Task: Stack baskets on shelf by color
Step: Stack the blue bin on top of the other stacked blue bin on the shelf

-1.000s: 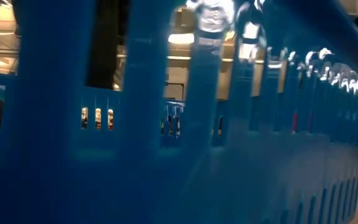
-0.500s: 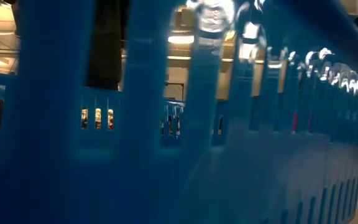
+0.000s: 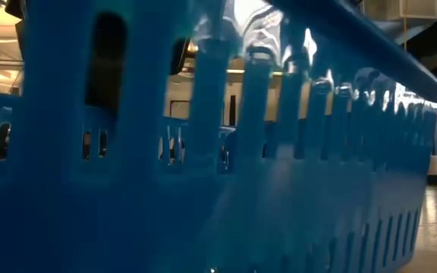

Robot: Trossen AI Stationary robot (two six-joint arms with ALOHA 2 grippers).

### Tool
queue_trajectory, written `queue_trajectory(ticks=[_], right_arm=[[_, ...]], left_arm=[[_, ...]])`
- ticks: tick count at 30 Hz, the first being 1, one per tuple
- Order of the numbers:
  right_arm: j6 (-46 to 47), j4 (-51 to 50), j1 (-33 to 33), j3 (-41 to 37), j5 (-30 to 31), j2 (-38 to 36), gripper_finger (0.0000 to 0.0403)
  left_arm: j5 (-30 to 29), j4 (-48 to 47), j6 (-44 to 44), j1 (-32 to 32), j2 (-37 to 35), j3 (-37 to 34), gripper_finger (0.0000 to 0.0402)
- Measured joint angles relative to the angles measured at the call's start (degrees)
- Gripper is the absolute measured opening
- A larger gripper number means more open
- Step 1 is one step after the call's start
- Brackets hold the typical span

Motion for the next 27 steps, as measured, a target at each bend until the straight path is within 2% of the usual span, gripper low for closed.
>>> queue_trajectory(ticks=[9,15,21,27], right_arm=[[-1.2,0.0,0.0,0.0,0.0,0.0,0.0083],[-1.1,0.0,0.0,0.0,0.0,0.0,0.0083],[-1.3,0.0,0.0,0.0,0.0,0.0,0.0083],[-4.1,0.0,0.0,0.0,2.9,-0.8,0.0083]], left_arm=[[-0.5,-0.8,-0.1,0.2,0.0,0.0,0.0058],[0.2,-2.8,-1.6,1.5,0.0,0.0,0.0007],[2.9,-3.1,1.1,5.7,-0.7,0.0,0.0002],[5.6,-4.2,5.4,12.5,-5.6,0.0,0.0002]])
